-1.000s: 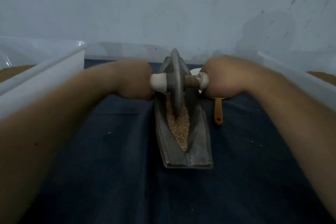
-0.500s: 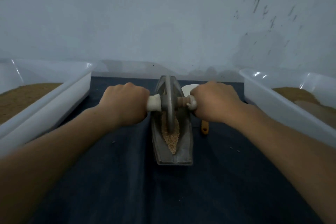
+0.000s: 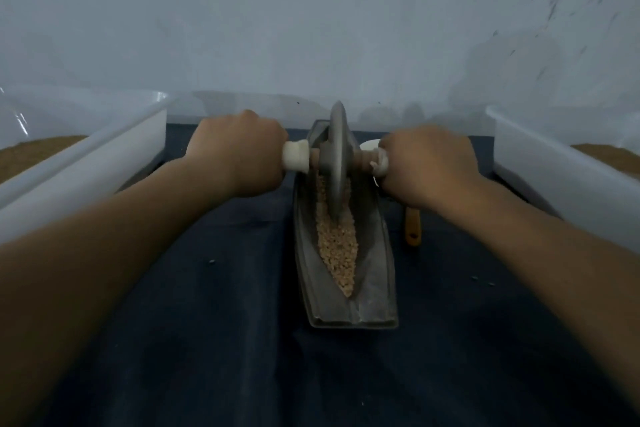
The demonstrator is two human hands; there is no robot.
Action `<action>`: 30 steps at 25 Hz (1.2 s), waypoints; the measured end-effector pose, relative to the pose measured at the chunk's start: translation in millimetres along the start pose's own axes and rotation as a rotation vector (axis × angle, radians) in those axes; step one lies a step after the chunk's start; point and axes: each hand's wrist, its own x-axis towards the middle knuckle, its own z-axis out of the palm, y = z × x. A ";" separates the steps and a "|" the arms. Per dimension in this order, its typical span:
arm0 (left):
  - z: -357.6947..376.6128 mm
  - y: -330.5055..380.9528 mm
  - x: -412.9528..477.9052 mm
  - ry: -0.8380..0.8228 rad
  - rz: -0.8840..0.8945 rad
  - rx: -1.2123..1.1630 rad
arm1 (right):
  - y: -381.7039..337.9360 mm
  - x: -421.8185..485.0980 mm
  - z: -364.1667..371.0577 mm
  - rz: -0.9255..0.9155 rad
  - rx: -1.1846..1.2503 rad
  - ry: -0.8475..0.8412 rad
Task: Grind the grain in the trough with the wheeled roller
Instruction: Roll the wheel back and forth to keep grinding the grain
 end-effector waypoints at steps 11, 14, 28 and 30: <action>-30.9 5.4 -35.9 -0.184 0.036 -0.119 | -2.1 -35.8 -27.9 -0.066 0.030 -0.048; -46.2 2.8 -58.0 -0.135 0.090 -0.016 | 4.8 -62.4 -35.2 -0.071 0.051 -0.037; -23.5 16.3 11.5 -0.123 0.056 0.068 | 2.6 -3.4 -5.3 -0.015 0.122 -0.110; -34.4 16.8 -17.5 -0.114 0.092 0.086 | 1.4 -32.1 -21.3 -0.029 0.105 -0.091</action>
